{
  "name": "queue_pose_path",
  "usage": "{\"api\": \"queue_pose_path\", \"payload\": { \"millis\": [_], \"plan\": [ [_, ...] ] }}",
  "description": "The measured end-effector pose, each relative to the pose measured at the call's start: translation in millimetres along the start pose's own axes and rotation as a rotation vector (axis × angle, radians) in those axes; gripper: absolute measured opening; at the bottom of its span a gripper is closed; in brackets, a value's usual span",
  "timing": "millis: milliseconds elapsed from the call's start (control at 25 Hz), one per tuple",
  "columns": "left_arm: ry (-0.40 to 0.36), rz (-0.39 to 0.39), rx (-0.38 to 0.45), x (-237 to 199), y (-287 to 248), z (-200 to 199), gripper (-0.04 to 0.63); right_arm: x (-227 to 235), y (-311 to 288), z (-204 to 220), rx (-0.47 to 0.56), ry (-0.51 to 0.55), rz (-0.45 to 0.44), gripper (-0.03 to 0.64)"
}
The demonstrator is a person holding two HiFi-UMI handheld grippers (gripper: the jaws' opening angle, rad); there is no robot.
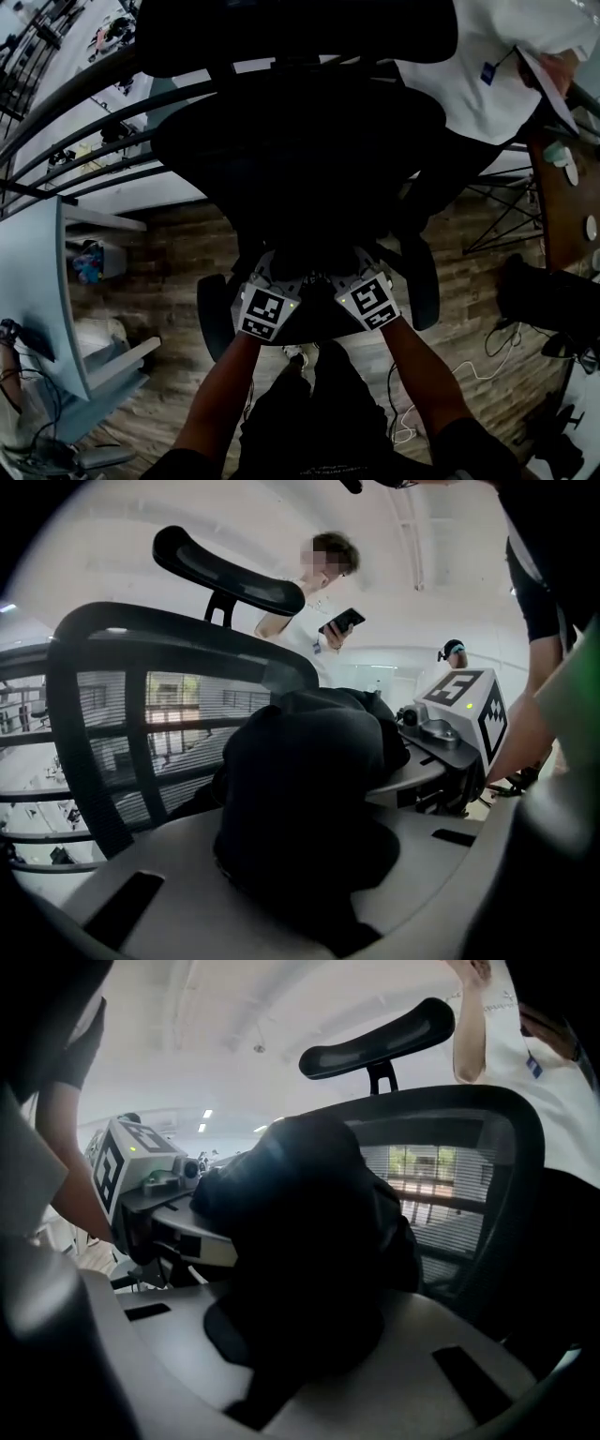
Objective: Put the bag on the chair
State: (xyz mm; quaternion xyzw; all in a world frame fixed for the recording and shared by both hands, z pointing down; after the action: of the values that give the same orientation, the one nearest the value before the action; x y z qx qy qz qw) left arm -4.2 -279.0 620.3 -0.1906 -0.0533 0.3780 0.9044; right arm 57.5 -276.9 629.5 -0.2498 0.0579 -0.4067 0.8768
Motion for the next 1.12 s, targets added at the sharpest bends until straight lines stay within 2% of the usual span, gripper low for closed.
{"api": "queue_pose_path", "payload": {
  "millis": [480,760,920,1120],
  "plan": [
    [0.058,-0.028,-0.088,-22.7,-38.8,54.5,0.054,23.8,-49.3,45.5,-0.062,-0.024,-0.036,0.037],
    [0.061,-0.047,-0.087,-28.5,-47.5,63.4,0.054,29.5,-59.9,53.1,-0.057,-0.03,-0.032,0.037],
    [0.063,-0.04,-0.114,-27.7,-49.1,72.0,0.06,27.9,-62.0,62.1,-0.073,-0.018,-0.033,0.038],
    [0.057,-0.045,-0.136,-27.1,-43.8,87.3,0.089,21.1,-63.8,76.1,-0.095,0.001,-0.025,0.057]
  ]
}}
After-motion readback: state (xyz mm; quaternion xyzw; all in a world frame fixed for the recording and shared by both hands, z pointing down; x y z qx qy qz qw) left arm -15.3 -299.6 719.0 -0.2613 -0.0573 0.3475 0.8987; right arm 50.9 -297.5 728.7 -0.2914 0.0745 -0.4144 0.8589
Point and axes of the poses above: the fingertips, and each gripper's own axes: y backward along the fingers, x to its right, z out of its underside, the point moved 3 cm from there along y, backward along the fingers, and after that the axes turned 4 degrees about -y, right-handed, at the moved point
